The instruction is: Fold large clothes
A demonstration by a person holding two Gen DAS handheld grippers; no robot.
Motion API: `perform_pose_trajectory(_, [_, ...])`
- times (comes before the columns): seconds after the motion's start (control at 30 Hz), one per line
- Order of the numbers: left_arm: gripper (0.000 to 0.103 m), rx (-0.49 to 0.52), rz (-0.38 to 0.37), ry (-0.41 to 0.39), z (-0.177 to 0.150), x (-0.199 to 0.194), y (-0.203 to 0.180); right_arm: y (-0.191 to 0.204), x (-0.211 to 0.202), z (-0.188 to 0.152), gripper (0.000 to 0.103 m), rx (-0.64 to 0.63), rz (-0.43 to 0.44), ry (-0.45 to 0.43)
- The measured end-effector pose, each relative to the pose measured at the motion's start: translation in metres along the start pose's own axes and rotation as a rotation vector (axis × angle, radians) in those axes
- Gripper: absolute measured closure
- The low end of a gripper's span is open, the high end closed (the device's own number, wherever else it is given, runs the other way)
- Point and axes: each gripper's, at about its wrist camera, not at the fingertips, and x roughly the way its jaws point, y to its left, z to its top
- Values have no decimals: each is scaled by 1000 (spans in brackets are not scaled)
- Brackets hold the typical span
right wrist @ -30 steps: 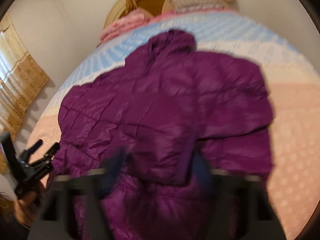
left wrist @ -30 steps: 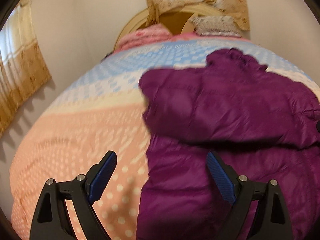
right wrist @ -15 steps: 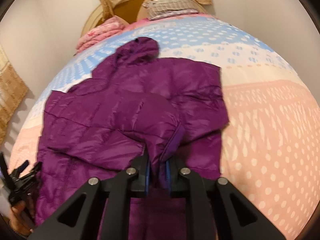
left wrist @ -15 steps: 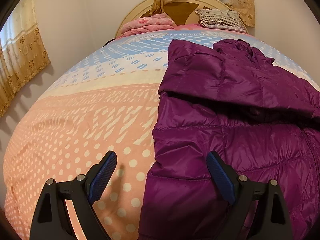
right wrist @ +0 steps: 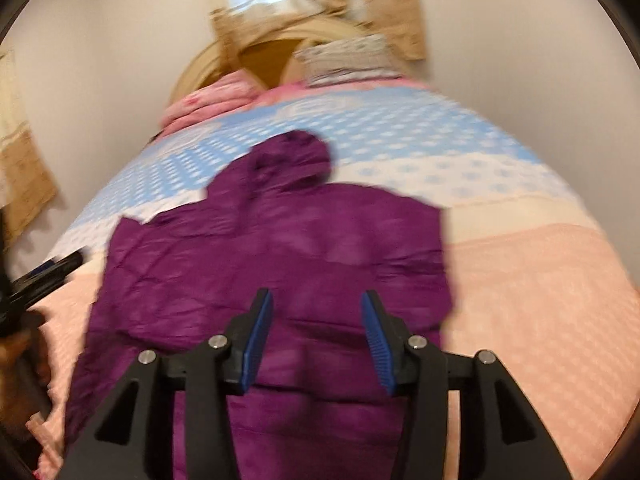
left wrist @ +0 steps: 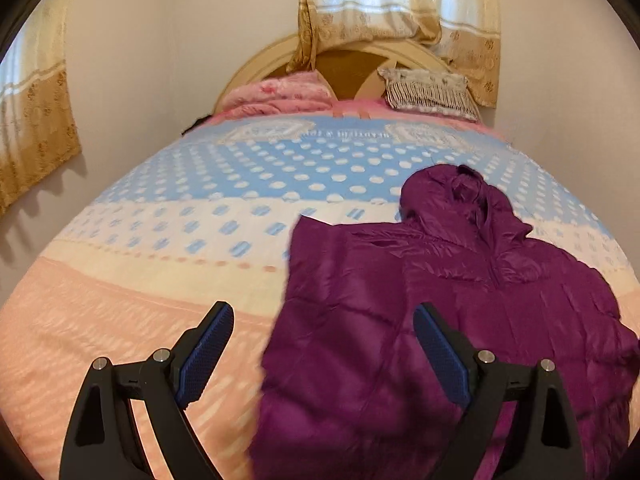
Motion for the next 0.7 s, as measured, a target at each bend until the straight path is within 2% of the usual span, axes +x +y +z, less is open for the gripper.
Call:
perform_pose_trajectory(0.03, [11, 6, -10, 29, -1, 15, -5, 4, 11, -1, 54, -16, -3, 11])
perform_pose_trajectory(0.13, [11, 30, 21, 97, -16, 53, -13, 3, 42, -10, 54, -32, -25, 55])
perform_pose_trajectory(0.23, [11, -13, 2, 166, -28, 75, -8, -7, 62, -23, 55, -20, -40, 90])
perform_pose_trajectory(0.47, [4, -95, -46, 200, -33, 83, 7, -10, 69, -34, 55, -11, -45, 88])
perform_pose_trajectory(0.7, [3, -100, -48, 202, -34, 84, 6, -4, 73, -34, 55, -34, -80, 96])
